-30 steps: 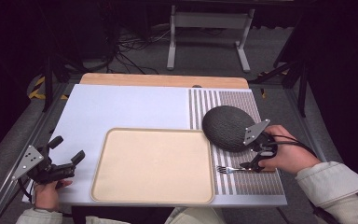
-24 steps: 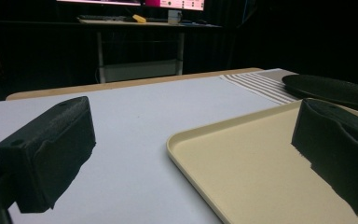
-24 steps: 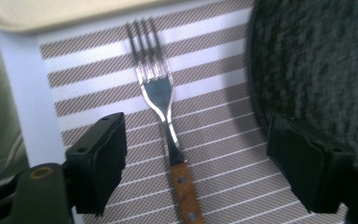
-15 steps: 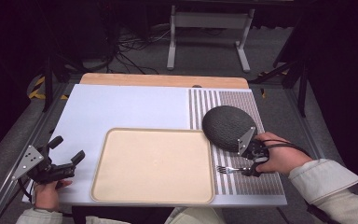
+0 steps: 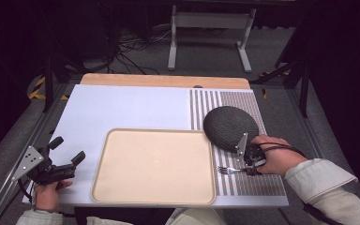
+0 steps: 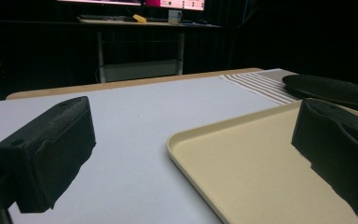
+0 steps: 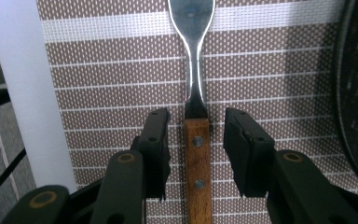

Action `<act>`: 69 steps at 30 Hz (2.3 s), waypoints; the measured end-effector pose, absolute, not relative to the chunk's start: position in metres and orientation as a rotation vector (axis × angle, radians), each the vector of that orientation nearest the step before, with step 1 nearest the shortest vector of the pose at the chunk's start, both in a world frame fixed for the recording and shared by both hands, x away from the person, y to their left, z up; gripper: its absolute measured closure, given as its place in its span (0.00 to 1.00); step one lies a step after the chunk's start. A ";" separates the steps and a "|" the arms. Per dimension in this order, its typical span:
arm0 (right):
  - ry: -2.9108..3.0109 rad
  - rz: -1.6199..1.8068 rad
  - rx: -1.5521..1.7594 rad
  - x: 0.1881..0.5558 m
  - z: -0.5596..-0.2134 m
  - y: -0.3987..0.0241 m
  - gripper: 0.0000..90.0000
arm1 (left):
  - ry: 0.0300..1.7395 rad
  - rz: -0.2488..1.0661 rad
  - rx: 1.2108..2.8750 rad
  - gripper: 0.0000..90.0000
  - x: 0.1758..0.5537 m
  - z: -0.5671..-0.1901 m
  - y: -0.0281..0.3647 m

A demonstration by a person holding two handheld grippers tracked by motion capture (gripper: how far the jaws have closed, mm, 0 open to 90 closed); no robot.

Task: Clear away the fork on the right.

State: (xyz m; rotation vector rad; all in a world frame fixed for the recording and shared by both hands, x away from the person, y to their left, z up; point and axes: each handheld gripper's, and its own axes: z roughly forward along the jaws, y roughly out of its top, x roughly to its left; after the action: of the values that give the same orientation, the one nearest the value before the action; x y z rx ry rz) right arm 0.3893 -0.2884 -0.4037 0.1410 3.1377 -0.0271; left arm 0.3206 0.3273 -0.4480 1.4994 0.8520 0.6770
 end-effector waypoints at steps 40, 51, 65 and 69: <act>3.073 0.059 0.159 0.387 -0.361 -0.278 0.86 | 0.856 0.680 1.493 0.00 0.320 -0.448 0.328; 3.023 0.261 0.322 0.387 -0.344 -0.270 0.86 | 0.856 0.679 1.496 0.00 0.320 -0.448 0.329; 2.998 0.389 0.588 0.391 -0.335 -0.252 0.86 | 0.855 0.680 1.494 0.00 0.320 -0.448 0.329; 2.985 0.411 0.654 0.391 -0.334 -0.248 0.86 | 0.853 0.680 1.496 0.00 0.320 -0.448 0.328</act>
State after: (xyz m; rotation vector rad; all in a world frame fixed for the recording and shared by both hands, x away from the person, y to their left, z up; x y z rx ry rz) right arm 0.3911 -0.2477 -0.3339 0.6535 2.9853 0.4114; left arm 0.3198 0.3284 -0.4481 1.4959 0.8531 0.6799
